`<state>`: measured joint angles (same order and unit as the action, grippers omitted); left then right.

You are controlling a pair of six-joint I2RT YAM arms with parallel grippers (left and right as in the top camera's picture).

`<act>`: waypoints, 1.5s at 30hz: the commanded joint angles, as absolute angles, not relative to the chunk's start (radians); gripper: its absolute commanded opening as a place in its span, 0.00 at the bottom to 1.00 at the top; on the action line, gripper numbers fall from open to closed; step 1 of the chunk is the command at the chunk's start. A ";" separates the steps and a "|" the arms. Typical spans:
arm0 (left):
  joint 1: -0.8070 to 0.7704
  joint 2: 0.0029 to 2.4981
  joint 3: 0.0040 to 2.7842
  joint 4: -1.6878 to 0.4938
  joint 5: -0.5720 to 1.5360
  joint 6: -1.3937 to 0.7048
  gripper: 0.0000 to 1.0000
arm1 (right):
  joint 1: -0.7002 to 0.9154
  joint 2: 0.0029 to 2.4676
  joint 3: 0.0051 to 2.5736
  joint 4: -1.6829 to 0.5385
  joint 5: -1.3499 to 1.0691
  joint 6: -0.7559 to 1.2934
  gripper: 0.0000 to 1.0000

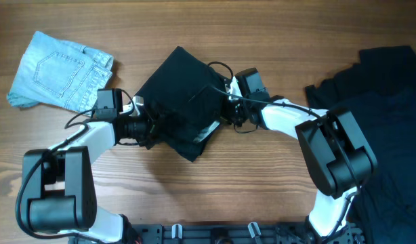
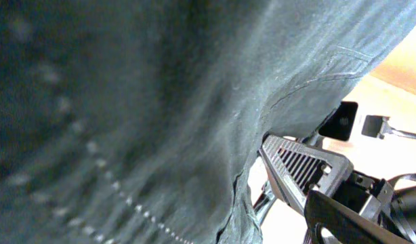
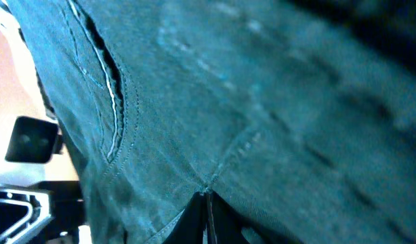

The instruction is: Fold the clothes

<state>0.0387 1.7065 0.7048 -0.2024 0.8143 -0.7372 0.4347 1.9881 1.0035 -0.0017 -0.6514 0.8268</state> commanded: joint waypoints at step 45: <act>0.464 1.907 1.306 0.467 0.701 -0.974 0.04 | 0.402 1.386 1.002 -0.368 -0.531 0.553 0.22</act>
